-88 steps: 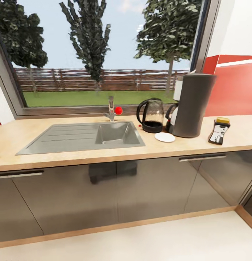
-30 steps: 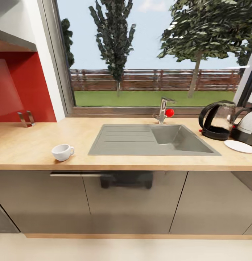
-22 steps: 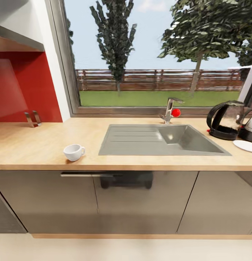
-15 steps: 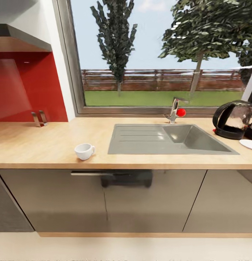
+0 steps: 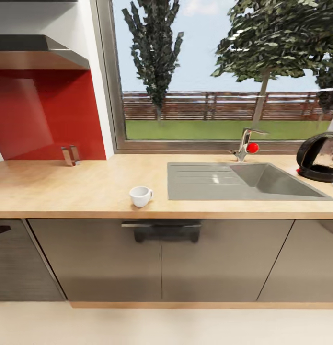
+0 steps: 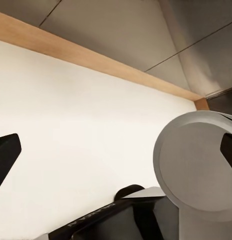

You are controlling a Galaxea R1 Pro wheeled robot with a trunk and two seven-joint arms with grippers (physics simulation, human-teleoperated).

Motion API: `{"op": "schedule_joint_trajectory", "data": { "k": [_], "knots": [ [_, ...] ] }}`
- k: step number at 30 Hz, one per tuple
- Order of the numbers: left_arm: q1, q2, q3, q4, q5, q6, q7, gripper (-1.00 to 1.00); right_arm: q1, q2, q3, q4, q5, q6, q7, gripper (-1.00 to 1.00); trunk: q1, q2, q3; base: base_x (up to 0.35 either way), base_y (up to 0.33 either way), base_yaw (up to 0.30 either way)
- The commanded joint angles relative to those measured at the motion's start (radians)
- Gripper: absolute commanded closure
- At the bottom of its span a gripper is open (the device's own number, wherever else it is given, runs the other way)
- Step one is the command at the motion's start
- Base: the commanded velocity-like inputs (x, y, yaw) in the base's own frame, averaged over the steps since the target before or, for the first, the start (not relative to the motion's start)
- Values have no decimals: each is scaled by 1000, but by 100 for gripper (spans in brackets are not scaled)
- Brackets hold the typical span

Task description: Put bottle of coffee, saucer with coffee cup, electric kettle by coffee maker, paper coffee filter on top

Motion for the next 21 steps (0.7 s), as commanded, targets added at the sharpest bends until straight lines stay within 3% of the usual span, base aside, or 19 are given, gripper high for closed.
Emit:
{"op": "schedule_joint_trajectory", "data": {
  "k": [1,21],
  "knots": [
    [0,0,0,0,2,-6,-1,-100,-1,-1,6,0,-10,-2,4,-100,0,0,-1,-8,309,0],
    [0,0,3,1,2,-6,-1,-100,-1,-1,6,0,-9,-3,4,-100,0,0,-1,-1,310,0]
  ]
}}
